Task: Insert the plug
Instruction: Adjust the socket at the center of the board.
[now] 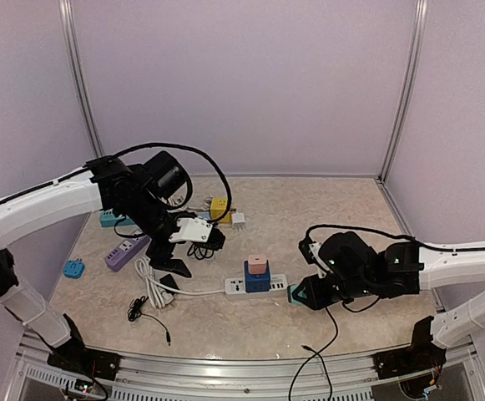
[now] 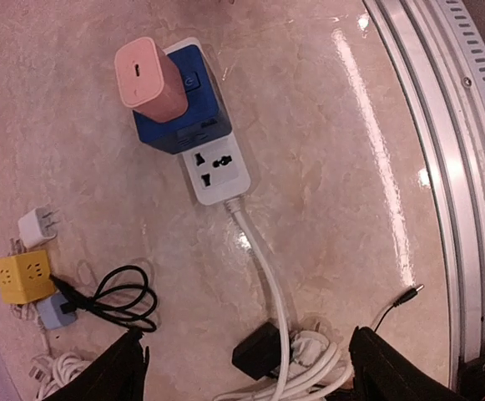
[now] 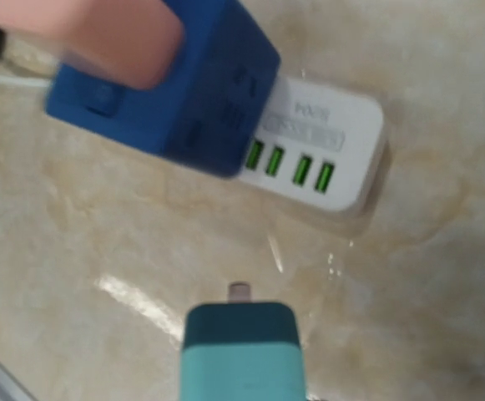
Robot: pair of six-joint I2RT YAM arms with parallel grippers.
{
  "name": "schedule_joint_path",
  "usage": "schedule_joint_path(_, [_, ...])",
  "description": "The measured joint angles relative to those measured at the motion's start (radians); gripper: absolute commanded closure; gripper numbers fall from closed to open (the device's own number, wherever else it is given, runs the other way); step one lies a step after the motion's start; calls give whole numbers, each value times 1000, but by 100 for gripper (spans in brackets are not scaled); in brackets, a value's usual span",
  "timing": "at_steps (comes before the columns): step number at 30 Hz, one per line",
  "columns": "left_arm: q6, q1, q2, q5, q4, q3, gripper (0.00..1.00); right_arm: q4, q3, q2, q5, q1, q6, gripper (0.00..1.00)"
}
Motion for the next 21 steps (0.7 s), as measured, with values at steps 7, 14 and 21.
schedule_joint_path(7, [33, 89, 349, 247, 202, -10, 23, 186, -126, 97, -25, 0, 91, 100])
schedule_joint_path(14, [6, 117, 453, 375, 383, -153, 20, 267, -121, 199, -59, -27, 93, 100])
schedule_joint_path(21, [-100, 116, 459, 396, 629, -300, 20, 367, -119, 270, -146, -184, 39, 100])
